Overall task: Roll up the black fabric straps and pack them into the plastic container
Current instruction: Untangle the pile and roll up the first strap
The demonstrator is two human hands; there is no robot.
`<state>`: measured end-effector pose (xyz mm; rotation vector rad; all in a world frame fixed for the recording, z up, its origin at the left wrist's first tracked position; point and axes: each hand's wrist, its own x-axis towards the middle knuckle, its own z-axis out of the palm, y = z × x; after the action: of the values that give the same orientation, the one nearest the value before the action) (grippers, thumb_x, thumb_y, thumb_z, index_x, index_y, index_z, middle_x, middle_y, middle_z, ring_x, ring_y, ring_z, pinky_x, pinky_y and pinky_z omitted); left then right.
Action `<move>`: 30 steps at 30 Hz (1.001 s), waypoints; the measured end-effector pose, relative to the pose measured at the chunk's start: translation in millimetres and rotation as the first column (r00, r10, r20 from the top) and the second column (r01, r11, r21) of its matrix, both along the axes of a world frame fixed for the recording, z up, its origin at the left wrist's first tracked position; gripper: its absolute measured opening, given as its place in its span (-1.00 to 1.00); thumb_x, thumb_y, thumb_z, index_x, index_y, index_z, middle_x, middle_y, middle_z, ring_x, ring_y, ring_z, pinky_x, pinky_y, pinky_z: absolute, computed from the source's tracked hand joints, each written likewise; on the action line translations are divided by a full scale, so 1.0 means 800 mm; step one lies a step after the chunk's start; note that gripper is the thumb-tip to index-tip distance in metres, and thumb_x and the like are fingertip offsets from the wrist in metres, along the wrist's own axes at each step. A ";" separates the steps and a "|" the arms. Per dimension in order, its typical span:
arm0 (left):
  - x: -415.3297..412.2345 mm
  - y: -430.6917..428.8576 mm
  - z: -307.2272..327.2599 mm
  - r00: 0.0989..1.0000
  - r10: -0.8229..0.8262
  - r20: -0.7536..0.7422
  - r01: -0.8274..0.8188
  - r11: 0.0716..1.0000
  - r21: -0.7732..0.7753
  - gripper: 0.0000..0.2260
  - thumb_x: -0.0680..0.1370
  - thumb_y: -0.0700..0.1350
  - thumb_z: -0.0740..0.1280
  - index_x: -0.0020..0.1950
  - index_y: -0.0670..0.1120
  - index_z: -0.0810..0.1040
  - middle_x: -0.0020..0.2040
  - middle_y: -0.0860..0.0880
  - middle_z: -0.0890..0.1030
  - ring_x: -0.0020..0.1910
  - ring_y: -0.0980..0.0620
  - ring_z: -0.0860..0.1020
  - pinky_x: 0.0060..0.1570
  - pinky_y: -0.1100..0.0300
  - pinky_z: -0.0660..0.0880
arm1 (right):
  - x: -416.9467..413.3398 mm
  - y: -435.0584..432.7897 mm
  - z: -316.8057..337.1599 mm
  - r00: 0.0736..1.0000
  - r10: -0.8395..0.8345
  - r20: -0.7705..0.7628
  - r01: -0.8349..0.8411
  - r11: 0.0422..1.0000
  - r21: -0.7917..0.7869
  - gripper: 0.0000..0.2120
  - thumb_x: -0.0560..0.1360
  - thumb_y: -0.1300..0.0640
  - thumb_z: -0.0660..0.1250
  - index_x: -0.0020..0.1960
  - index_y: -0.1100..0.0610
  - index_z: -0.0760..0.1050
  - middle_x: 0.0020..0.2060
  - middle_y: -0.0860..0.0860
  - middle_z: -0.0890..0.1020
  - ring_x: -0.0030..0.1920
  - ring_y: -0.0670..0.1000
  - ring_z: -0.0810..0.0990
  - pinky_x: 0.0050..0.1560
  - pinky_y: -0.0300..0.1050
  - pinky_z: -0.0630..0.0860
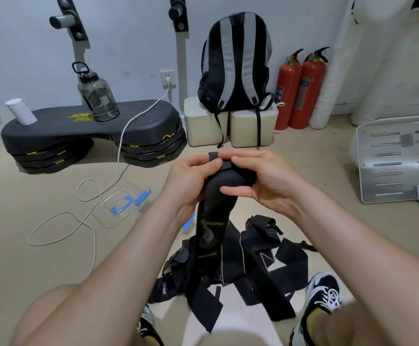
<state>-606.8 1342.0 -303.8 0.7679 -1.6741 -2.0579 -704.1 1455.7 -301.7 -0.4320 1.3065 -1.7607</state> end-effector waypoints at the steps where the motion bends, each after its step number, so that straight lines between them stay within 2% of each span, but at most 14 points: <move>1: 0.001 0.001 0.000 1.000 -0.003 0.009 0.004 1.000 -0.023 -0.87 0.56 -0.21 0.39 0.09 -0.09 0.59 -0.21 0.00 0.68 -0.34 0.13 0.63 -0.34 0.24 0.55 | -0.003 -0.001 0.001 1.000 -0.025 0.017 0.025 1.000 -0.002 -0.77 0.62 0.30 0.22 0.12 0.24 0.64 0.16 0.19 0.63 0.05 0.15 0.69 -0.17 0.03 0.68; 5: 0.009 -0.008 -0.010 0.993 -0.095 0.068 0.105 0.980 -0.171 -0.49 0.47 -0.21 0.50 0.29 0.09 0.36 0.19 0.02 0.63 -0.03 0.09 0.68 0.10 -0.01 0.59 | -0.014 0.001 0.008 0.976 -0.159 0.148 0.170 0.983 -0.064 -0.76 0.61 0.30 0.23 0.22 0.29 0.58 0.14 0.20 0.61 0.08 0.23 0.68 -0.03 0.14 0.67; 9: 0.021 -0.006 -0.014 0.983 -0.181 0.011 0.177 0.947 -0.268 -0.36 0.49 -0.38 0.41 0.36 0.15 0.24 0.25 0.05 0.55 -0.08 -0.12 0.70 -0.03 0.03 0.65 | -0.015 0.000 0.007 0.956 -0.220 0.197 0.236 0.969 -0.066 -0.72 0.60 0.37 0.20 0.27 0.32 0.52 0.20 0.22 0.52 0.15 0.28 0.62 -0.09 0.13 0.67; 11: 0.024 -0.007 -0.019 0.978 -0.206 0.013 0.198 0.917 -0.346 -0.34 0.49 -0.42 0.39 0.34 0.18 0.23 0.25 0.05 0.52 -0.17 -0.05 0.69 -0.10 0.06 0.65 | -0.015 -0.001 0.007 0.953 -0.227 0.202 0.244 0.968 -0.063 -0.69 0.60 0.39 0.19 0.30 0.32 0.50 0.22 0.22 0.48 0.20 0.29 0.57 -0.13 0.11 0.67; 13: 0.027 -0.011 -0.028 0.970 -0.232 0.078 0.243 0.870 -0.429 -0.38 0.47 -0.42 0.39 0.26 0.19 0.27 0.20 -0.03 0.50 -0.18 0.05 0.65 -0.12 0.05 0.64 | -0.019 -0.001 0.009 0.943 -0.252 0.217 0.274 0.958 -0.079 -0.66 0.60 0.40 0.17 0.35 0.30 0.48 0.21 0.20 0.46 0.20 0.26 0.57 -0.18 0.07 0.67; 15: 0.032 -0.014 -0.037 0.935 -0.308 0.178 0.355 0.800 -0.483 -0.52 0.47 -0.42 0.33 0.15 0.12 0.39 0.09 -0.14 0.53 -0.12 -0.05 0.58 -0.12 -0.06 0.56 | -0.027 0.002 0.011 0.932 -0.285 0.223 0.313 0.944 -0.105 -0.62 0.59 0.40 0.16 0.39 0.28 0.44 0.26 0.19 0.46 0.22 0.22 0.57 -0.22 0.02 0.66; 17: 0.036 -0.013 -0.040 0.880 -0.384 0.278 0.474 0.737 -0.482 -0.69 0.51 -0.42 0.25 0.02 -0.02 0.53 -0.03 -0.20 0.53 -0.14 -0.08 0.47 -0.14 -0.01 0.43 | -0.036 0.004 0.010 0.938 -0.311 0.156 0.327 0.940 -0.093 -0.58 0.59 0.41 0.17 0.43 0.26 0.41 0.34 0.18 0.43 0.30 0.19 0.52 -0.23 0.00 0.66; 19: 0.039 -0.016 -0.036 0.859 -0.435 0.268 0.510 0.768 -0.387 -0.75 0.56 -0.39 0.25 -0.08 -0.06 0.60 -0.13 -0.16 0.50 -0.17 -0.05 0.41 -0.14 0.04 0.35 | -0.042 0.004 0.006 0.949 -0.313 -0.038 0.313 0.950 -0.015 -0.55 0.58 0.40 0.19 0.45 0.20 0.39 0.36 0.13 0.45 0.29 0.13 0.49 -0.29 -0.09 0.63; 21: 0.045 -0.021 -0.026 0.832 -0.525 0.180 0.555 0.792 -0.254 -0.82 0.52 -0.29 0.32 -0.11 -0.02 0.63 -0.13 -0.10 0.50 -0.17 -0.02 0.41 -0.15 0.12 0.37 | -0.044 0.002 0.004 0.918 -0.260 -0.301 0.297 0.951 0.087 -0.53 0.57 0.39 0.21 0.44 0.13 0.41 0.18 0.05 0.56 0.01 0.01 0.54 -0.42 -0.25 0.48; 23: 0.052 -0.031 -0.016 0.771 -0.623 0.128 0.636 0.749 -0.186 -0.85 0.43 -0.23 0.40 -0.08 -0.01 0.64 -0.11 -0.10 0.51 -0.16 -0.01 0.45 -0.17 0.21 0.41 | -0.046 0.003 0.004 0.837 -0.154 -0.525 0.285 0.942 0.177 -0.55 0.56 0.40 0.21 0.40 0.14 0.43 -0.10 -0.03 0.54 -0.27 -0.08 0.43 -0.46 -0.29 0.30; 24: 0.056 -0.036 -0.012 0.736 -0.668 0.109 0.675 0.716 -0.175 -0.81 0.40 -0.24 0.43 -0.05 -0.02 0.64 -0.09 -0.11 0.53 -0.15 -0.03 0.48 -0.15 0.23 0.45 | -0.049 0.004 0.003 0.801 -0.103 -0.590 0.278 0.937 0.213 -0.54 0.55 0.40 0.22 0.42 0.12 0.42 -0.13 -0.05 0.52 -0.31 -0.12 0.42 -0.45 -0.33 0.30; 26: 0.063 -0.045 -0.007 0.660 -0.748 0.068 0.748 0.646 -0.151 -0.68 0.37 -0.37 0.42 0.03 -0.05 0.62 -0.05 -0.13 0.57 -0.10 -0.04 0.55 -0.08 0.22 0.52 | -0.051 0.004 0.002 0.793 -0.041 -0.607 0.236 0.941 0.244 -0.46 0.56 0.37 0.26 0.48 0.03 0.35 0.00 -0.06 0.55 -0.20 -0.16 0.50 -0.31 -0.40 0.42; 28: 0.068 -0.050 -0.004 0.581 -0.813 0.037 0.811 0.574 -0.111 -0.60 0.39 -0.48 0.34 0.12 -0.09 0.58 -0.01 -0.13 0.60 -0.05 -0.02 0.59 0.04 0.20 0.55 | -0.050 0.005 0.002 0.846 -0.028 -0.532 0.174 0.959 0.226 -0.50 0.57 0.36 0.28 0.40 -0.06 0.38 0.06 -0.04 0.56 -0.06 -0.08 0.55 -0.06 -0.23 0.53; 30: 0.071 -0.050 0.000 0.555 -0.830 0.056 0.830 0.547 -0.113 -0.65 0.45 -0.50 0.27 0.15 -0.17 0.50 -0.03 -0.06 0.62 -0.07 0.05 0.61 0.03 0.25 0.54 | -0.049 0.006 0.002 0.895 -0.024 -0.445 0.130 0.969 0.208 -0.55 0.56 0.38 0.30 0.25 -0.10 0.41 0.03 -0.03 0.57 -0.03 -0.05 0.57 0.00 -0.04 0.57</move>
<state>-549.9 1302.0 -304.2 -0.1907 -2.4502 -2.4422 -743.3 1460.5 -300.1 -0.6787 1.8518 -1.5984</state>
